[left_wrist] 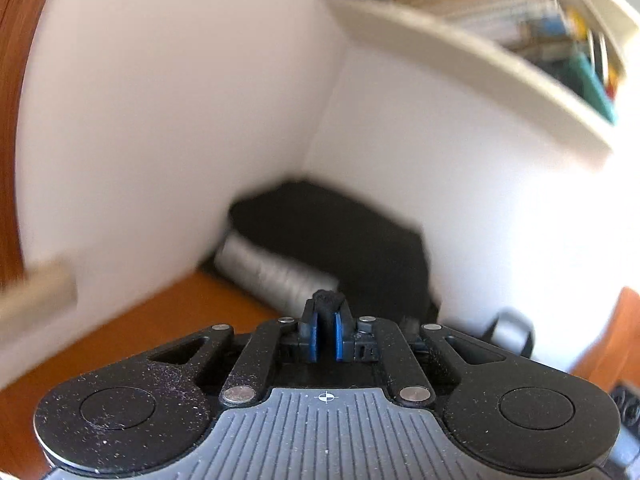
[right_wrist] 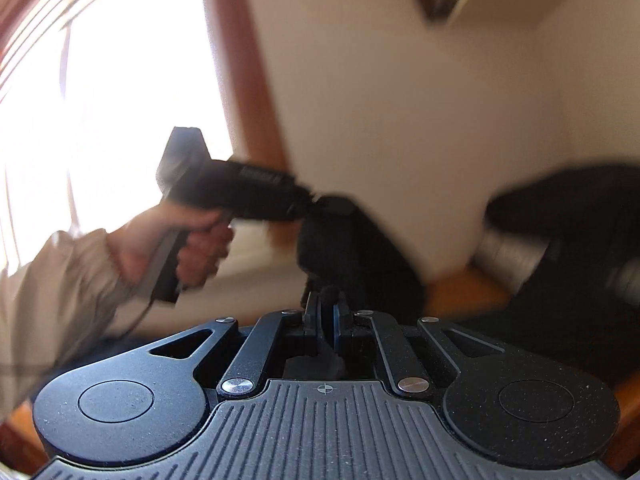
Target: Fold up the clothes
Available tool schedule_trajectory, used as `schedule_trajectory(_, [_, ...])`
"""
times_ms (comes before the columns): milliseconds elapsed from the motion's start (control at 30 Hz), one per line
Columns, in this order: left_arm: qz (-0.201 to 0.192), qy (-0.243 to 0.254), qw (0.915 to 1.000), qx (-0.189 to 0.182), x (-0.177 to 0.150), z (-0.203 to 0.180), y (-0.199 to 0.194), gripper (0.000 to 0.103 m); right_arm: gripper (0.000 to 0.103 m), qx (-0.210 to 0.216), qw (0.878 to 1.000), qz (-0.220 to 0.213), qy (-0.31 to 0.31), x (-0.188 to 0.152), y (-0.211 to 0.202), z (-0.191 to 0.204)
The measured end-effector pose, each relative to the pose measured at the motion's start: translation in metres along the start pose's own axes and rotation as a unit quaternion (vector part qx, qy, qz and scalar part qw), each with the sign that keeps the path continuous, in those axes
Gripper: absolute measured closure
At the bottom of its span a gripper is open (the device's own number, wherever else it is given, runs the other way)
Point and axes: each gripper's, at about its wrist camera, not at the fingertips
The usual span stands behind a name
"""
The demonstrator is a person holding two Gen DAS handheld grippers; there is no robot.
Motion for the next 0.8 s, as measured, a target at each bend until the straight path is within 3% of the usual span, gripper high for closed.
schedule_trajectory(67, [-0.025, -0.030, 0.9992, 0.000, 0.026, -0.014, -0.007, 0.094, 0.097, -0.008, 0.999, -0.040, -0.003, 0.037, -0.012, -0.004])
schedule_trajectory(200, [-0.030, -0.054, 0.9981, -0.002, 0.055, -0.037, -0.010, 0.094, 0.097, -0.006, 0.996, -0.087, -0.005, 0.092, -0.029, -0.005])
schedule_trajectory(267, [-0.038, -0.053, 0.9978, -0.014, 0.065, -0.051, -0.014, 0.094, 0.097, -0.014, 0.994, -0.110, -0.019, 0.109, -0.041, 0.000])
schedule_trajectory(333, [-0.040, -0.020, 0.9990, -0.007, 0.074, -0.075, -0.010, 0.094, 0.097, -0.012, 0.992, -0.125, -0.022, 0.119, -0.052, 0.003])
schedule_trajectory(433, [-0.033, 0.039, 0.9986, 0.015, 0.084, -0.109, -0.004, 0.094, 0.097, -0.001, 0.993, -0.120, -0.014, 0.123, -0.058, 0.003])
schedule_trajectory(533, [-0.014, 0.040, 0.9989, 0.017, 0.080, -0.113, -0.002, 0.094, 0.097, 0.013, 0.994, -0.111, -0.017, 0.122, -0.062, 0.012])
schedule_trajectory(700, [0.020, 0.044, 0.9983, 0.031, 0.070, -0.091, -0.016, 0.094, 0.097, 0.055, 0.994, -0.089, -0.032, 0.121, -0.047, 0.047])
schedule_trajectory(800, [0.025, 0.046, 0.9974, 0.051, 0.061, -0.067, -0.044, 0.094, 0.097, 0.084, 0.993, -0.072, -0.040, 0.116, -0.031, 0.071])
Point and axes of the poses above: each gripper's, at about its wrist camera, not at the fingertips, and y roughly the way its jaws point, z to its left, x to its top, and after that the axes turned 2 degrees about z, right-handed
